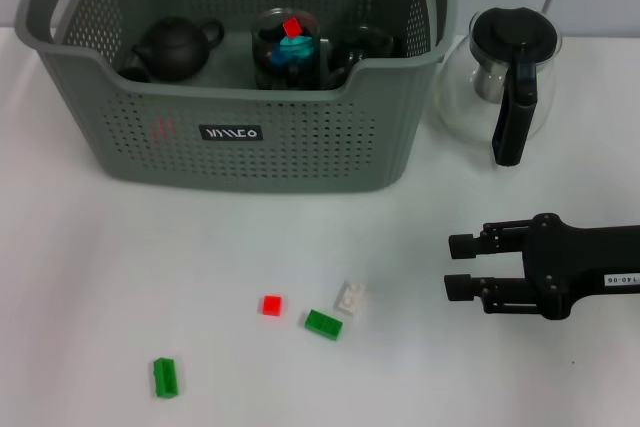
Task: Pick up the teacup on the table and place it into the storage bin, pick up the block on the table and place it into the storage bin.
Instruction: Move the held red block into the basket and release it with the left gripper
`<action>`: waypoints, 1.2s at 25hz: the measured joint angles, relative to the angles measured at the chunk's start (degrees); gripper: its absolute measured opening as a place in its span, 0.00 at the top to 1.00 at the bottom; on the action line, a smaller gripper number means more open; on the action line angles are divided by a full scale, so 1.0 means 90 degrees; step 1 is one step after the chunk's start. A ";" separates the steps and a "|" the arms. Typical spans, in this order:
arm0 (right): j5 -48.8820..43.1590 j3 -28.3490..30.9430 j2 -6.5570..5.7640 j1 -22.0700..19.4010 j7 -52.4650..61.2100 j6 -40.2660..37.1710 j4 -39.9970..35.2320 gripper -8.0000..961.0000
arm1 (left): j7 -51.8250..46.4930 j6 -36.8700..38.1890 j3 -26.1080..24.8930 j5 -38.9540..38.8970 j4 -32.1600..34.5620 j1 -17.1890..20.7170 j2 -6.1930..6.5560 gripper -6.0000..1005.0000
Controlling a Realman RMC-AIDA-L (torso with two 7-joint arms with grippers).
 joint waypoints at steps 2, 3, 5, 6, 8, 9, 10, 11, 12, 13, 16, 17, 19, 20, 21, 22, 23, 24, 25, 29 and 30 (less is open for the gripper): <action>0.0000 0.0002 0.0011 -0.0018 0.0000 0.0000 0.0000 0.38 | -0.0025 -0.0974 0.0406 0.0146 0.0333 -0.0047 -0.0033 0.76; 0.0002 0.0001 0.0013 -0.0027 0.0000 0.0000 0.0000 0.38 | -0.0028 -0.1333 0.0595 0.0214 0.0486 -0.0063 -0.0040 0.76; 0.0008 0.0004 0.0013 -0.0038 0.0000 0.0001 0.0000 0.38 | -0.0031 -0.2089 0.0997 0.0424 0.0832 -0.0127 -0.0053 0.76; 0.0013 0.0006 0.0013 -0.0039 -0.0001 0.0000 0.0000 0.38 | -0.0031 -0.2432 0.1172 0.0568 0.0991 -0.0166 -0.0067 0.76; 0.0017 0.0018 0.0009 -0.0039 -0.0010 0.0005 0.0000 0.38 | -0.0031 -0.3098 0.1552 0.0954 0.1416 -0.0283 -0.0099 0.76; 0.0019 0.0027 0.0007 -0.0033 -0.0016 0.0012 0.0000 0.38 | -0.0044 -0.3399 0.1717 0.1214 0.1686 -0.0380 -0.0121 0.75; 0.0019 0.0033 0.0007 -0.0023 -0.0019 0.0018 0.0000 0.38 | -0.0073 -0.3631 0.1798 0.1448 0.1873 -0.0454 -0.0150 0.75; 0.0019 0.0037 0.0006 -0.0015 -0.0021 0.0024 0.0000 0.38 | -0.0115 -0.3866 0.1869 0.1718 0.2104 -0.0556 -0.0197 0.75; 0.0019 0.0039 0.0006 -0.0007 -0.0020 0.0032 0.0000 0.38 | -0.0154 -0.4029 0.1878 0.1944 0.2263 -0.0640 -0.0235 0.75; 0.0019 0.0040 0.0005 -0.0003 -0.0017 0.0038 -0.0003 0.38 | -0.0195 -0.4171 0.1882 0.2158 0.2421 -0.0728 -0.0271 0.75; 0.0024 0.0040 0.0005 0.0003 -0.0005 0.0045 -0.0021 0.38 | -0.0409 -0.4440 0.1877 0.2795 0.3102 -0.1122 -0.0264 0.75; 0.0030 0.0040 0.0008 0.0006 -0.0005 0.0046 -0.0024 0.38 | -0.0491 -0.4520 0.1868 0.2969 0.3324 -0.1244 -0.0243 0.74; 0.0044 0.0040 0.0011 0.0011 -0.0007 0.0049 -0.0027 0.38 | -0.0625 -0.4654 0.1852 0.3276 0.3704 -0.1437 -0.0207 0.74; 0.0051 0.0040 0.0011 0.0013 -0.0009 0.0053 -0.0028 0.38 | -0.0646 -0.4685 0.1854 0.3360 0.3803 -0.1480 -0.0200 0.74; 0.0055 0.0040 0.0012 0.0014 -0.0010 0.0057 -0.0028 0.38 | -0.0650 -0.4706 0.1866 0.3413 0.3867 -0.1506 -0.0196 0.74; 0.0062 0.0040 0.0013 0.0014 -0.0012 0.0060 -0.0029 0.38 | -0.0650 -0.4710 0.1877 0.3440 0.3886 -0.1510 -0.0196 0.74; 0.0073 0.0040 0.0014 0.0015 -0.0012 0.0062 -0.0028 0.38 | -0.0653 -0.4714 0.1883 0.3463 0.3896 -0.1516 -0.0195 0.74; 0.0079 0.0040 0.0014 0.0016 -0.0013 0.0062 -0.0028 0.38 | -0.0665 -0.4711 0.1871 0.3498 0.3902 -0.1523 -0.0194 0.74; 0.0086 0.0040 0.0014 0.0016 -0.0013 0.0063 -0.0025 0.38 | -0.0680 -0.4702 0.1849 0.3528 0.3906 -0.1529 -0.0191 0.73; 0.0093 0.0040 0.0009 0.0016 -0.0013 0.0067 -0.0007 0.38 | -0.0746 -0.4676 0.1791 0.3567 0.3970 -0.1540 -0.0151 0.73; 0.0093 0.0039 0.0008 0.0016 -0.0014 0.0067 -0.0005 0.38 | -0.0761 -0.4676 0.1790 0.3568 0.3989 -0.1540 -0.0146 0.73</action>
